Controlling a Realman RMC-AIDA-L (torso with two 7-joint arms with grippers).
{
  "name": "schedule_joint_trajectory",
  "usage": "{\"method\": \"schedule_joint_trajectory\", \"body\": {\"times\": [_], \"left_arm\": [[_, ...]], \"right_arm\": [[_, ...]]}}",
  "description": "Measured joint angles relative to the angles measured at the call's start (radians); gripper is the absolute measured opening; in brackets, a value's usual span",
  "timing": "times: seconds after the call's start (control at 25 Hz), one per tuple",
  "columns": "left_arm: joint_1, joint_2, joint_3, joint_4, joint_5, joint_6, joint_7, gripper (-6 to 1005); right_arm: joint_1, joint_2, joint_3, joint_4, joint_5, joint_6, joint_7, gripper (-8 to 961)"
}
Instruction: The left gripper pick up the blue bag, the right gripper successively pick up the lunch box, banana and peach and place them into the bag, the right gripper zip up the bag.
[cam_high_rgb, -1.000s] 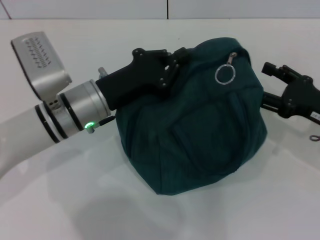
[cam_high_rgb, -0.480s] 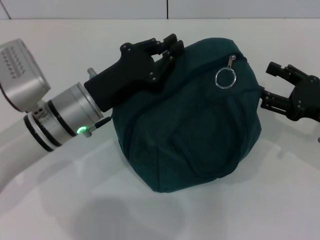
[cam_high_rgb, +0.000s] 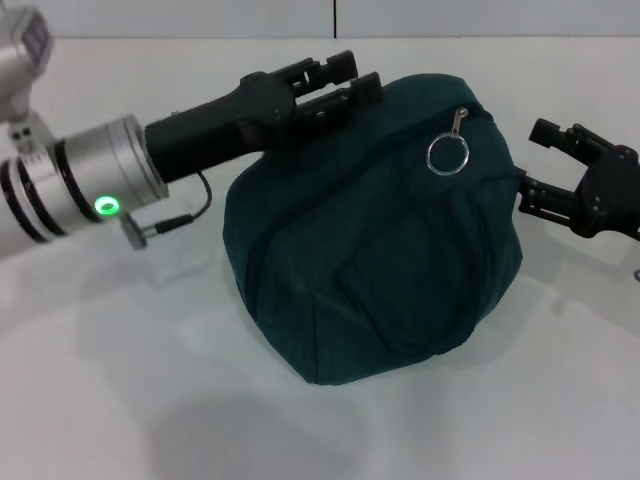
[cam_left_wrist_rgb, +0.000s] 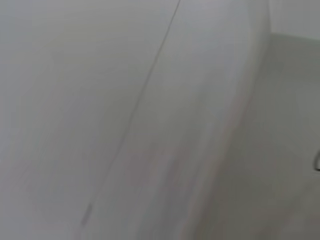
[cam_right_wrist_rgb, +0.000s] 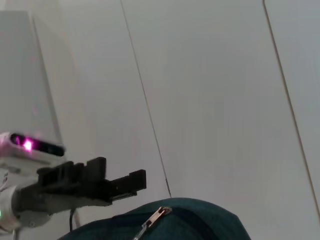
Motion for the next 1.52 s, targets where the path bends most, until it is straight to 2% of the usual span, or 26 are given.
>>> {"method": "schedule_joint_trajectory", "body": {"times": [0.12,0.2,0.36,0.52,0.6,0.8,1.04,1.24,1.52], "left_arm": [[-0.047,0.039,0.000,0.000,0.072,0.030,-0.111,573],[-0.072,0.056,0.000,0.000,0.112,0.040,-0.136,630],[-0.114,0.076,0.000,-0.005,0.154,-0.004,-0.162,743],[-0.134,0.072,0.000,-0.002,0.174,-0.114,-0.167,828],[-0.150,0.060,0.000,0.000,0.204,-0.182,-0.169,870],[-0.173,0.041,0.000,0.000,0.277,-0.228,-0.177,873],[-0.173,0.032,-0.001,0.000,0.297,-0.223,-0.161,862],[-0.141,0.015,-0.053,0.000,0.308,-0.221,-0.049,649],[-0.067,-0.011,-0.164,0.000,0.316,-0.137,0.109,466]], "right_arm": [[0.000,-0.001,-0.001,-0.001,0.000,0.000,0.000,862],[0.000,-0.002,-0.001,-0.001,0.000,-0.001,0.000,861],[0.000,-0.005,-0.001,-0.001,0.000,-0.009,-0.001,860],[0.001,-0.005,-0.002,-0.002,-0.002,-0.010,-0.001,859],[0.002,-0.005,-0.003,-0.003,-0.002,-0.010,-0.001,859],[0.002,-0.005,-0.003,-0.003,-0.004,-0.010,-0.002,858],[-0.006,-0.002,-0.003,-0.003,-0.004,-0.010,-0.006,856],[-0.007,0.001,-0.003,-0.003,-0.004,-0.012,-0.009,855],[-0.014,0.002,0.000,-0.003,-0.004,-0.023,-0.009,854]]}}
